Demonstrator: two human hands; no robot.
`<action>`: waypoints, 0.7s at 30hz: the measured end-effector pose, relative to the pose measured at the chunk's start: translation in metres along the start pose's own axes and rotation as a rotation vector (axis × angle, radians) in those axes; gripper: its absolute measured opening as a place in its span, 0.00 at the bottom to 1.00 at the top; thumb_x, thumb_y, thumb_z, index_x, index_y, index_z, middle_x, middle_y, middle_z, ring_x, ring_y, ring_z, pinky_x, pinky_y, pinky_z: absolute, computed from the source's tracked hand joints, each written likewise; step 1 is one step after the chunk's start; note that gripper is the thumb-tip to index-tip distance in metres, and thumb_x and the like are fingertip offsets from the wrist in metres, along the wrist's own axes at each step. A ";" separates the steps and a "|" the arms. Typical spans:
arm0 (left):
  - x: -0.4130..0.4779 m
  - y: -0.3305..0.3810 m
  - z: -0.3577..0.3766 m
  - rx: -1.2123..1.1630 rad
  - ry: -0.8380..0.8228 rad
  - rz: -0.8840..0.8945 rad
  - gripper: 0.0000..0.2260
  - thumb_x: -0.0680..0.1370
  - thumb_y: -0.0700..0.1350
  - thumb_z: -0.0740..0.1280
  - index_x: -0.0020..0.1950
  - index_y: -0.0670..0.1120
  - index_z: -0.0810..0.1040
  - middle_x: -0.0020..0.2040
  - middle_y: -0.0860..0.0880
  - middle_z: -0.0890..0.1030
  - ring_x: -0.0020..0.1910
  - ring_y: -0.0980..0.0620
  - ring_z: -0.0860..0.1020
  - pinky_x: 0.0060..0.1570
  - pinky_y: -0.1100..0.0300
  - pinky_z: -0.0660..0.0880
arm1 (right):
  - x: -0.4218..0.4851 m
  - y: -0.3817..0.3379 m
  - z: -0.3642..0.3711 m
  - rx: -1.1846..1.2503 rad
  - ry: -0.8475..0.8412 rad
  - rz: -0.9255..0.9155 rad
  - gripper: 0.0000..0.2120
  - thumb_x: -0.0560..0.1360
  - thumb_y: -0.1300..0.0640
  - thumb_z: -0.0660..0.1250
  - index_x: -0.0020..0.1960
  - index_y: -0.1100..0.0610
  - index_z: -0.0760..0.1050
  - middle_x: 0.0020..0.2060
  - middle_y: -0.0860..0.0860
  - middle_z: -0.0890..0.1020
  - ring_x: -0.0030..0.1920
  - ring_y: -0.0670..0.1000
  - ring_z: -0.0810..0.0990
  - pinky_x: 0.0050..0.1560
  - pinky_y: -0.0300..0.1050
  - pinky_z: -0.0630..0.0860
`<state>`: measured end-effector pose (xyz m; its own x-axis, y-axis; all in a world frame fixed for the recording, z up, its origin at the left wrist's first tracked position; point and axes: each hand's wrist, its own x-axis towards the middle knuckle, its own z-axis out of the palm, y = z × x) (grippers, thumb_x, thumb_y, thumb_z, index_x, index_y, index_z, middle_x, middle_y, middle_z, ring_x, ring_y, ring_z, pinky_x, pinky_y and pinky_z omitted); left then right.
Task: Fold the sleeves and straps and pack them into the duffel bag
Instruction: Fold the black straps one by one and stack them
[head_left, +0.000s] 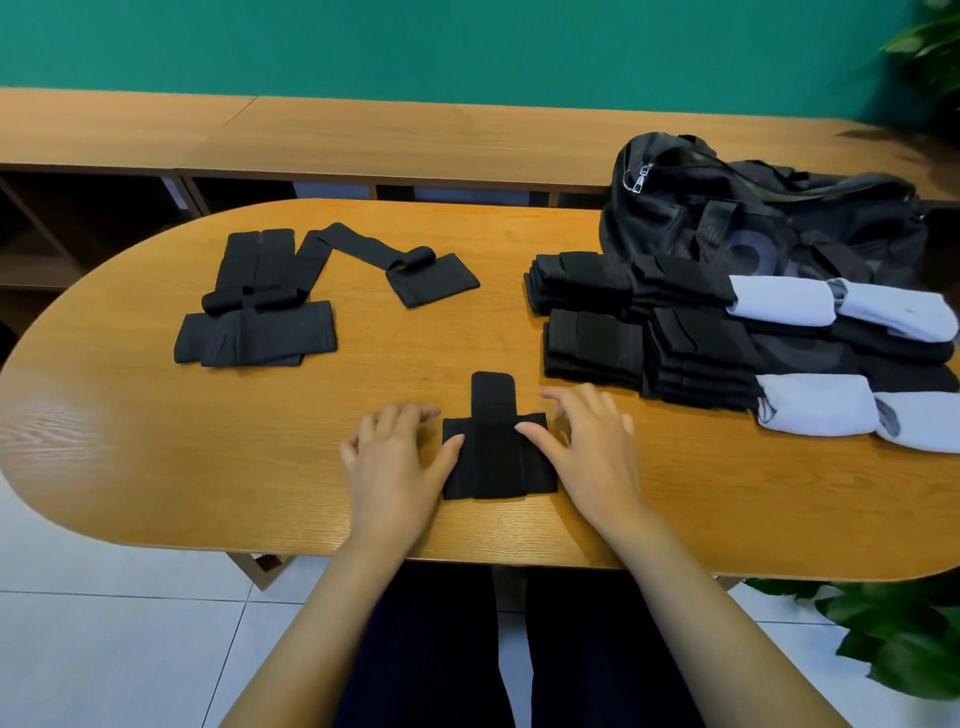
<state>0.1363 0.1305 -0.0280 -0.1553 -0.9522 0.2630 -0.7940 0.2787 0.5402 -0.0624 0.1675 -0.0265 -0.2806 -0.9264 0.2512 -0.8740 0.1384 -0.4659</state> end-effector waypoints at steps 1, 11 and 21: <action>0.000 -0.001 -0.001 -0.022 -0.022 0.070 0.19 0.77 0.59 0.66 0.64 0.52 0.76 0.61 0.55 0.76 0.61 0.53 0.70 0.59 0.54 0.60 | -0.002 0.001 -0.002 -0.012 0.002 -0.023 0.26 0.76 0.35 0.59 0.68 0.48 0.72 0.56 0.44 0.75 0.59 0.47 0.71 0.56 0.44 0.64; -0.001 -0.009 0.005 -0.030 -0.379 0.375 0.33 0.75 0.71 0.47 0.76 0.57 0.64 0.77 0.61 0.59 0.76 0.66 0.48 0.75 0.46 0.32 | -0.022 0.013 -0.009 -0.179 -0.400 -0.303 0.30 0.78 0.33 0.36 0.77 0.37 0.54 0.77 0.36 0.51 0.78 0.43 0.40 0.77 0.57 0.36; -0.004 -0.012 0.009 0.014 -0.351 0.418 0.40 0.69 0.77 0.53 0.76 0.58 0.64 0.76 0.64 0.57 0.76 0.66 0.49 0.75 0.44 0.34 | -0.024 0.019 -0.005 -0.073 -0.348 -0.279 0.30 0.77 0.30 0.35 0.75 0.36 0.58 0.76 0.35 0.54 0.77 0.40 0.39 0.76 0.51 0.33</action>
<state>0.1410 0.1302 -0.0425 -0.6443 -0.7457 0.1695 -0.6299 0.6432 0.4353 -0.0743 0.1937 -0.0374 0.1095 -0.9926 0.0525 -0.9264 -0.1210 -0.3566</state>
